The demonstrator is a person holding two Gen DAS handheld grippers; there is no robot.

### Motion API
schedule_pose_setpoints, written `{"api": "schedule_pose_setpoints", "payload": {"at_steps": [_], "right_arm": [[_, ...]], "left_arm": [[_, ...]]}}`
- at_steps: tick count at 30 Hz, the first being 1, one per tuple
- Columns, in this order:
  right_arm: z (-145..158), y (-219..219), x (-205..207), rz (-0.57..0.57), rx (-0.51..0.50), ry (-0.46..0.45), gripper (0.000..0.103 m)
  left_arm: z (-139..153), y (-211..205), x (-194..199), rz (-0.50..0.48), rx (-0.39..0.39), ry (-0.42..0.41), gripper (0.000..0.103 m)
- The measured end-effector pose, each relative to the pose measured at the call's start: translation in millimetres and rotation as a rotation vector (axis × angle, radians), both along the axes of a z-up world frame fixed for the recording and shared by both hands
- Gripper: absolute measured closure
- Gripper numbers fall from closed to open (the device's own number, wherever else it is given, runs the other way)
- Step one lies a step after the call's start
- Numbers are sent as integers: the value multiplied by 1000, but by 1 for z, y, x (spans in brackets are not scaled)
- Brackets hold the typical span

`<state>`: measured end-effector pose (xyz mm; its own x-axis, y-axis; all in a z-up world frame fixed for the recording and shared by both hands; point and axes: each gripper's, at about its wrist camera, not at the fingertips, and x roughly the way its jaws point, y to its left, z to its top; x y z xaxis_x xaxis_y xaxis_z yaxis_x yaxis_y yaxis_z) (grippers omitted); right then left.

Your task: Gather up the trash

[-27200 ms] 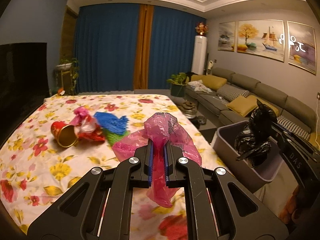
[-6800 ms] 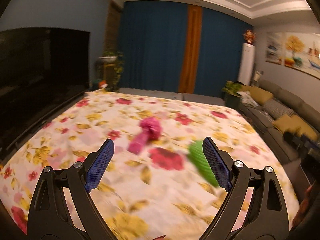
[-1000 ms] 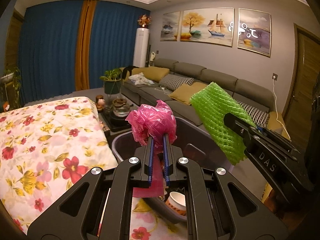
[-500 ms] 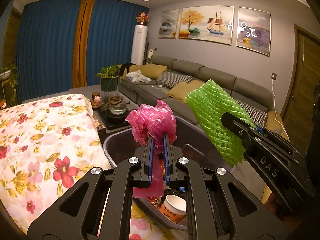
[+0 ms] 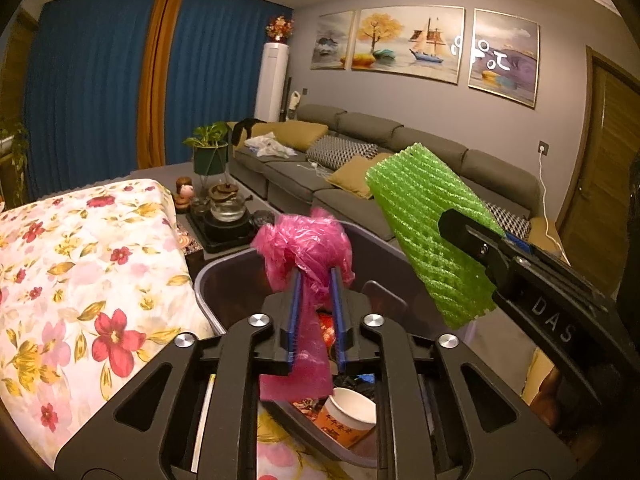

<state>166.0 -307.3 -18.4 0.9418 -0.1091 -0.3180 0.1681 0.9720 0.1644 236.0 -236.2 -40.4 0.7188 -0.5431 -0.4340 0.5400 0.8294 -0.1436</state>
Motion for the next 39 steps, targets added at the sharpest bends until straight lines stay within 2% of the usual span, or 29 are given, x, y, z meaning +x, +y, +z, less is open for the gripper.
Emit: {"api": "schedule_pose_setpoints", "payload": {"at_steps": [1, 2, 4, 8, 14, 19, 23, 26, 39], "right_arm": [[0, -1, 1, -1, 3, 1, 71], [0, -1, 1, -2, 6, 1, 69], [-1, -1, 0, -5, 8, 0, 61], [-2, -2, -2, -12, 14, -3, 56], [-2, 1, -7, -18, 7, -2, 39], [-5, 10, -14, -20, -10, 11, 20], [-5, 25, -22, -26, -47, 17, 14], [-7, 34, -28, -21, -56, 25, 6], [-7, 91, -73, -2, -93, 43, 6]], "left_arm": [[-1, 0, 1, 0, 3, 0, 79], [-2, 1, 1, 3, 3, 0, 67], [-3, 4, 3, 10, -9, 5, 54], [-6, 12, 4, 28, -12, 16, 38], [-6, 29, -3, 96, 10, 4, 24], [-5, 49, -16, 180, 53, -10, 18], [-3, 68, -29, 236, 68, -21, 15], [-1, 86, -41, 268, 65, -25, 14], [12, 155, -97, 388, 93, -40, 12]]}}
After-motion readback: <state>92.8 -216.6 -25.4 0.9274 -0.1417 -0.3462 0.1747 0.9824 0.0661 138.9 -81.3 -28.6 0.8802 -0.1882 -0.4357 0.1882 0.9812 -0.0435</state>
